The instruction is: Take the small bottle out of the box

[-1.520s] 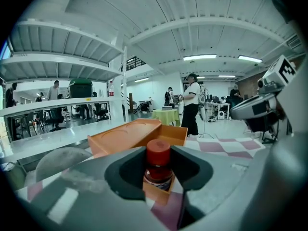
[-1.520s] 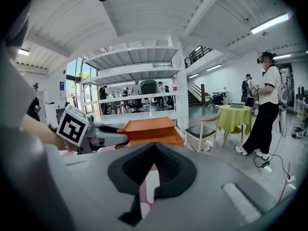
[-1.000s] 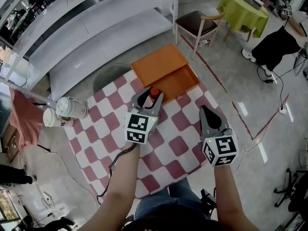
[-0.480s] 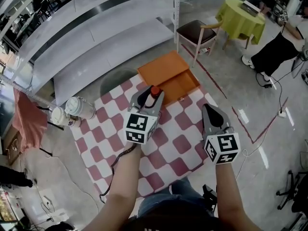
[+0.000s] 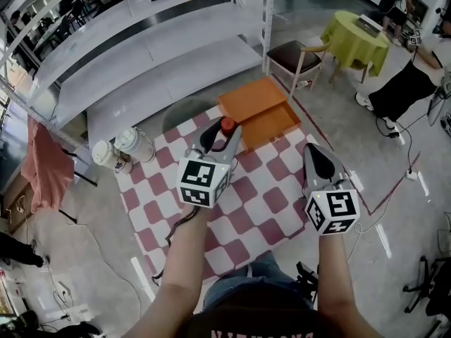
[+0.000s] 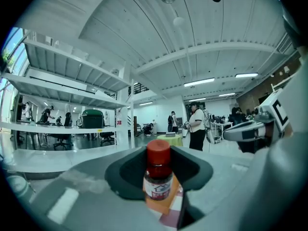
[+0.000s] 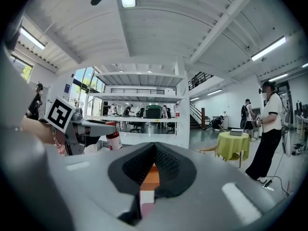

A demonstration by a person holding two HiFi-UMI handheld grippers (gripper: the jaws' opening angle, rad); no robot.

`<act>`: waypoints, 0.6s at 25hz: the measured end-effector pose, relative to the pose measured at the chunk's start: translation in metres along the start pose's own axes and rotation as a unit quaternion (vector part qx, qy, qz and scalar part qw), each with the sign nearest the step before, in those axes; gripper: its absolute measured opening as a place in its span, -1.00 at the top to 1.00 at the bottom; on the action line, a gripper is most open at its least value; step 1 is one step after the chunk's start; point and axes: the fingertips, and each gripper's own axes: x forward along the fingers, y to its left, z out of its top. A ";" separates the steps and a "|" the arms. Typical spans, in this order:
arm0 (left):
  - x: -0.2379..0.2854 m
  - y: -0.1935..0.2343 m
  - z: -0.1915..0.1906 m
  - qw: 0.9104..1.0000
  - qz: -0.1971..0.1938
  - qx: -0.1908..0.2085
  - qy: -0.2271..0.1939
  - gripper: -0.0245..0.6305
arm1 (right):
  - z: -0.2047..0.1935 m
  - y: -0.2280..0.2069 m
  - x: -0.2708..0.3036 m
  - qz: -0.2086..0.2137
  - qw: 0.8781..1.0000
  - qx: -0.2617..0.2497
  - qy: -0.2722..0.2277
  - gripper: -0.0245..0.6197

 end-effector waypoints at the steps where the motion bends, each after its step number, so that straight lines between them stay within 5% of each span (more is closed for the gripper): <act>1: -0.008 0.000 0.004 1.000 0.000 0.001 -0.002 0.45 | 0.005 0.005 -0.004 -0.002 1.000 0.001 -0.005 0.92; 15: -0.126 0.025 0.050 0.999 0.002 0.014 -0.042 0.46 | 0.061 0.086 -0.050 -0.020 0.997 -0.043 -0.067 0.92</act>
